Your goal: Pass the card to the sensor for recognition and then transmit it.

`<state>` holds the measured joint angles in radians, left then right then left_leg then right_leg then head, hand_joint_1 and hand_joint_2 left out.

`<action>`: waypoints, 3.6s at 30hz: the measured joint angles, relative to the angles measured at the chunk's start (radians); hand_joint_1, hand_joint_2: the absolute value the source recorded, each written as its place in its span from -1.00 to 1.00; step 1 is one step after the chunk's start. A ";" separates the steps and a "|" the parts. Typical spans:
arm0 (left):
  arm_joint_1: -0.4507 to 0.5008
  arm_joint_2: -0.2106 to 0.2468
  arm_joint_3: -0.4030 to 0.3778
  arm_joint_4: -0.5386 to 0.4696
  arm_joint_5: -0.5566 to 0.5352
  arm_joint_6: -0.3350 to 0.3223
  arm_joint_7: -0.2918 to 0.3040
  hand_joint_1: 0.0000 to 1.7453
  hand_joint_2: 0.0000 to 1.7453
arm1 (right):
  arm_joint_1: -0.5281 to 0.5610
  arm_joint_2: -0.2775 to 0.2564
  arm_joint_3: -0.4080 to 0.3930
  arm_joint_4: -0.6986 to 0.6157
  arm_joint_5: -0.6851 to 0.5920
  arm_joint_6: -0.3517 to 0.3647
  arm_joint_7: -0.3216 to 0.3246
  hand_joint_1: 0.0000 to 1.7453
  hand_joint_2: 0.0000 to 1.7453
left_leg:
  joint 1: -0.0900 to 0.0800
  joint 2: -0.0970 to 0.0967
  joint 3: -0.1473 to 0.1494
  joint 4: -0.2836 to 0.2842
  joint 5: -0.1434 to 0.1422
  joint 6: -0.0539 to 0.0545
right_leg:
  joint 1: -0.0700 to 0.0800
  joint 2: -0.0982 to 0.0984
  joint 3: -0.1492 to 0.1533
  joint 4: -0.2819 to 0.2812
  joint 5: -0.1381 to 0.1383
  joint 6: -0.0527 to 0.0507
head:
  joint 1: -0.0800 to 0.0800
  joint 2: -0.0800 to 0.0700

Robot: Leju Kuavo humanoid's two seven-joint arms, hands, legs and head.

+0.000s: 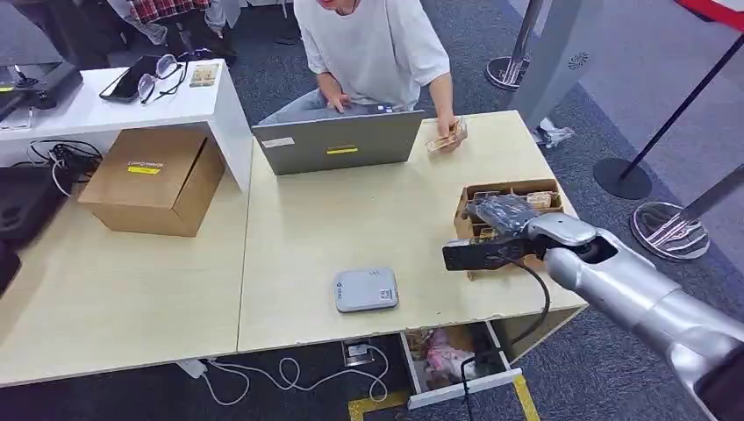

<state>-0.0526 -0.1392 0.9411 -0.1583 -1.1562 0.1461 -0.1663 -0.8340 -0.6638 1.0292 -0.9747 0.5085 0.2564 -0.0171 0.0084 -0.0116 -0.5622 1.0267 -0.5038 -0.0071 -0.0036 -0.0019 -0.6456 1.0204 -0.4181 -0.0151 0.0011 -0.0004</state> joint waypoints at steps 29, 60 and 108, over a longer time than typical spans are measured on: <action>0.000 0.014 0.006 0.000 -0.008 -0.066 0.000 -1.00 -1.00 | -0.014 -0.009 -0.069 -0.017 0.011 0.024 -0.017 -0.18 1.00 | 0.000 0.000 0.000 0.000 0.000 0.000 | 0.000 0.000 0.000 0.000 0.000 0.000 | 0.000 0.000; 0.002 0.025 0.008 0.000 -0.009 -0.074 0.003 -1.00 -1.00 | 0.032 -0.003 -0.071 0.007 0.017 0.001 -0.001 -0.24 1.00 | 0.000 0.000 0.000 0.000 -0.001 0.001 | 0.000 0.000 0.000 0.000 -0.001 0.001 | 0.000 0.000; 0.003 0.026 0.009 0.000 -0.023 -0.074 0.003 -1.00 -1.00 | 0.099 -0.081 -0.149 -0.037 0.004 -0.002 0.018 -0.18 1.00 | 0.000 0.000 0.000 0.000 -0.002 0.002 | 0.000 0.000 0.000 0.000 -0.002 0.002 | 0.000 0.000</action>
<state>-0.0498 -0.1133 0.9499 -0.1583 -1.1791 0.0721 -0.1633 -0.7353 -0.7450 0.8804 -1.0117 0.5123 0.2544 0.0004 0.0082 -0.0116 -0.5626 1.0267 -0.5057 -0.0047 -0.0036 -0.0019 -0.6461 1.0200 -0.4196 -0.0132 0.0011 -0.0004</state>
